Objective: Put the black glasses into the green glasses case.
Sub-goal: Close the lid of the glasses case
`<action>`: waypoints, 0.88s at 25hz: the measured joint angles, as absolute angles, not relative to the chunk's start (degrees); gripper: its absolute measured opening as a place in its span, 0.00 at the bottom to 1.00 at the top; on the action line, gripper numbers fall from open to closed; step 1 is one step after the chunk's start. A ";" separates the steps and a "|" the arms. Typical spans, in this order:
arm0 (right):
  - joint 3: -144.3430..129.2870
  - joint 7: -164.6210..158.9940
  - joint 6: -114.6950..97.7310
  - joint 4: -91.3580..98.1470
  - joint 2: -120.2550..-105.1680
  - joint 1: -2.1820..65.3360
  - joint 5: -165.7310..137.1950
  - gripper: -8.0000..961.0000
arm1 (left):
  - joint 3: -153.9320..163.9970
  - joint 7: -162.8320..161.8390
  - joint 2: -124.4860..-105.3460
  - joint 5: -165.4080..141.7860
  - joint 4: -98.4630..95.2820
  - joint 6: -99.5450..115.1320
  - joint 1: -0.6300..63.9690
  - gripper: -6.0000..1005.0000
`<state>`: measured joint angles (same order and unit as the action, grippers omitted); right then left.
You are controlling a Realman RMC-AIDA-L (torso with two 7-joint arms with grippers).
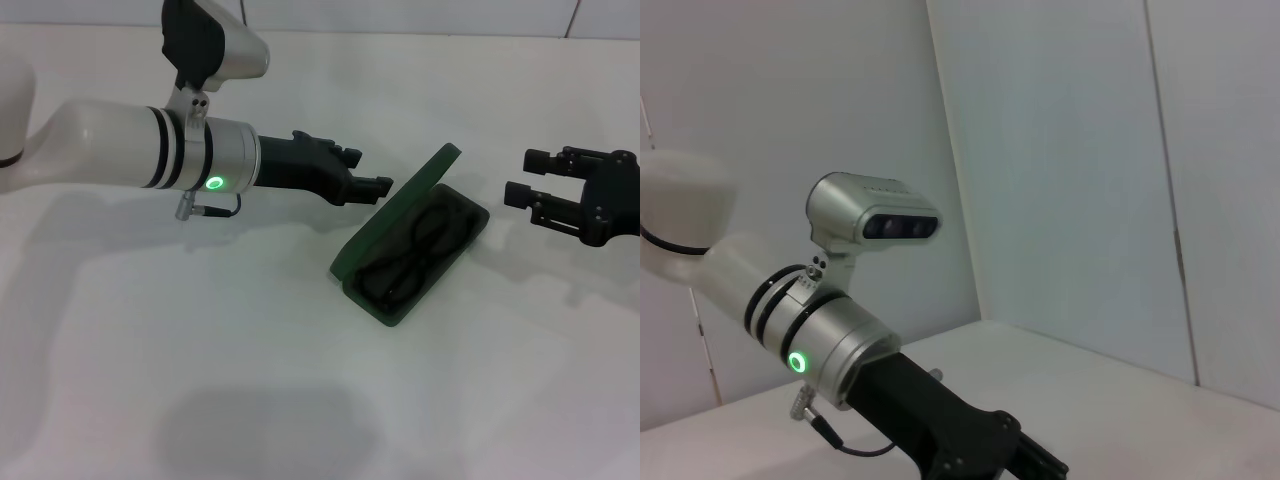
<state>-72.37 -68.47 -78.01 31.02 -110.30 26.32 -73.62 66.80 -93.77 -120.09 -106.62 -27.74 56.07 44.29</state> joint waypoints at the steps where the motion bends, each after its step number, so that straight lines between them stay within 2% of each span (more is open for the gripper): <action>1: -72.36 -68.47 -77.88 31.03 -110.38 26.40 -73.65 0.55 | 66.80 -93.38 -120.10 -105.87 -27.74 56.07 44.15 0.63; 7: -72.47 -68.47 -77.67 31.76 -110.56 26.65 -76.54 0.55 | 66.31 -91.91 -119.79 -101.05 -28.54 56.11 42.60 0.63; 13: -72.41 -69.65 -77.22 31.95 -109.92 27.68 -84.18 0.55 | 65.32 -93.31 -119.57 -100.59 -29.89 56.36 41.45 0.63; 16: -72.67 -70.01 -78.54 32.20 -111.14 29.66 -88.76 0.55 | 63.48 -92.43 -119.58 -97.60 -31.37 56.80 39.74 0.63; 22: -72.78 -70.44 -80.31 35.92 -114.74 33.54 -95.95 0.55 | 62.95 -84.69 -119.52 -81.75 -33.42 60.46 34.79 0.63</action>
<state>-72.78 -70.44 -80.30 35.92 -114.74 33.54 -95.95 62.95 -84.69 -119.52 -81.75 -33.42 60.46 34.79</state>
